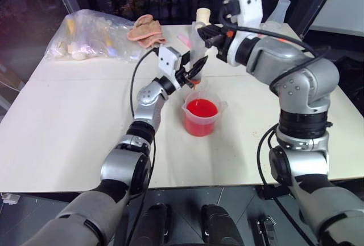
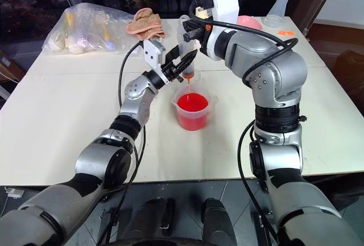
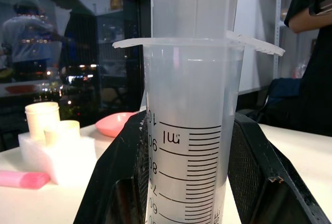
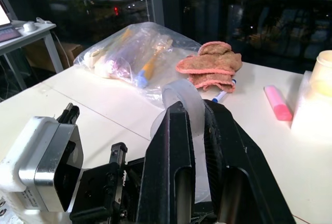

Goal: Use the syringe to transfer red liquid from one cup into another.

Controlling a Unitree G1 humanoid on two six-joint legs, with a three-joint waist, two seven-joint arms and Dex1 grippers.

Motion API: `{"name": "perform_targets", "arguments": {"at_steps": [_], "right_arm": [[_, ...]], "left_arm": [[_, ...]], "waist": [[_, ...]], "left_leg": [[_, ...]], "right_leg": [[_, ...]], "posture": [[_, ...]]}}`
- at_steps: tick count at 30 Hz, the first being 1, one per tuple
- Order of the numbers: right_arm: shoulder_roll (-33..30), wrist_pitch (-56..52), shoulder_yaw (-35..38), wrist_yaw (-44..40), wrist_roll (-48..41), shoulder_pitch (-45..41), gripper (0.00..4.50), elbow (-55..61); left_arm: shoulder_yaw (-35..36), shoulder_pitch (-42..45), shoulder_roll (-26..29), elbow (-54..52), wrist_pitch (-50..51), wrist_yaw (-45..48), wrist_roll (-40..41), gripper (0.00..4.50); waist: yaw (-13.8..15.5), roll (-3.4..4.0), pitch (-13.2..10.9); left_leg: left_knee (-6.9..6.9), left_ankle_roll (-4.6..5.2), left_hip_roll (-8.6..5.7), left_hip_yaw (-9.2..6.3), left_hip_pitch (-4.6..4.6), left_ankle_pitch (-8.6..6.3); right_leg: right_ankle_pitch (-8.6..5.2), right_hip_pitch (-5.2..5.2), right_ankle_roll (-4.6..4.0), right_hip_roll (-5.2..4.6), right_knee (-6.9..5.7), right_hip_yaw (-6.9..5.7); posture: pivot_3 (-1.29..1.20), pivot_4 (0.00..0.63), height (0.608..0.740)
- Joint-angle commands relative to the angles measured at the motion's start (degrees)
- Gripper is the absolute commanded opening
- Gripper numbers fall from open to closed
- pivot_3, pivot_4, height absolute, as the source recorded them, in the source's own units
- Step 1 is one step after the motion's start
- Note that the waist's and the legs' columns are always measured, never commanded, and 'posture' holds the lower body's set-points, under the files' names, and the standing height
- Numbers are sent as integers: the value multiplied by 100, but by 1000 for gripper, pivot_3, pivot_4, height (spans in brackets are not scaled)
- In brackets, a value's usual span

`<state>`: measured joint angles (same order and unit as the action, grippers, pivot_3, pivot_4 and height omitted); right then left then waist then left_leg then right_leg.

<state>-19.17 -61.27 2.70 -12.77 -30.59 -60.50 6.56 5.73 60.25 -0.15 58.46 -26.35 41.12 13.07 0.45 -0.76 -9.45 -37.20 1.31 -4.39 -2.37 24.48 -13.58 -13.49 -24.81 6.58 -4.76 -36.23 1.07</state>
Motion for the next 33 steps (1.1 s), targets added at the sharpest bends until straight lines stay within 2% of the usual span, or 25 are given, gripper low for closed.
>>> {"name": "perform_targets", "arguments": {"at_steps": [1, 22, 25, 28, 29, 31, 33], "right_arm": [[263, -381, -471, -345, -206, 180, 64, 140], [346, -855, -495, -544, -188, 341, 64, 304], [376, -885, -392, -551, -238, 320, 1182, 367], [401, -977, -203, -535, -227, 241, 2606, 409], [400, -1034, -114, -519, -242, 210, 3236, 415], [350, -1140, 54, -520, -295, 174, 4221, 451], [240, -1278, 246, -536, -372, 161, 4221, 549]], "left_arm": [[77, 383, -96, -290, -93, -51, 99, 1530], [144, 454, -100, -385, 9, -59, 153, 1530], [131, 412, -100, -421, 21, -35, 153, 1530], [134, 358, -94, -485, 40, -25, 170, 1530], [142, 347, -93, -509, 48, -27, 183, 1530], [146, 338, -92, -541, 66, -30, 191, 1530], [145, 324, -94, -582, 109, -33, 199, 1530]], "waist": [[-1, 0, 0], [-17, 0, 0], [-27, 0, 0], [-32, 0, 0], [-32, 0, 0], [-29, 0, 0], [-7, 0, 0]], "left_leg": [[0, 0, 0, 0, 0, 0], [0, 0, 0, 0, 0, 0], [0, 0, 0, 0, 0, 0], [1, 0, 0, 0, 0, 0], [1, 0, 0, 0, 0, 0], [0, 0, 0, 0, 0, 0], [0, 0, 0, 0, 0, 0]], "right_leg": [[0, 0, 0, 0, 0, 0], [0, -1, 0, 1, -1, 0], [0, -1, 0, 1, -1, 0], [0, -3, 0, 2, -3, 1], [0, -3, 0, 1, -3, 0], [0, -3, 0, 1, -3, 0], [0, -3, 0, 1, -3, 0]], "posture": [[0, 150, 740], [0, 150, 740], [0, 150, 740], [0, 150, 740], [0, 150, 740], [0, 150, 740], [0, 150, 740]]}}
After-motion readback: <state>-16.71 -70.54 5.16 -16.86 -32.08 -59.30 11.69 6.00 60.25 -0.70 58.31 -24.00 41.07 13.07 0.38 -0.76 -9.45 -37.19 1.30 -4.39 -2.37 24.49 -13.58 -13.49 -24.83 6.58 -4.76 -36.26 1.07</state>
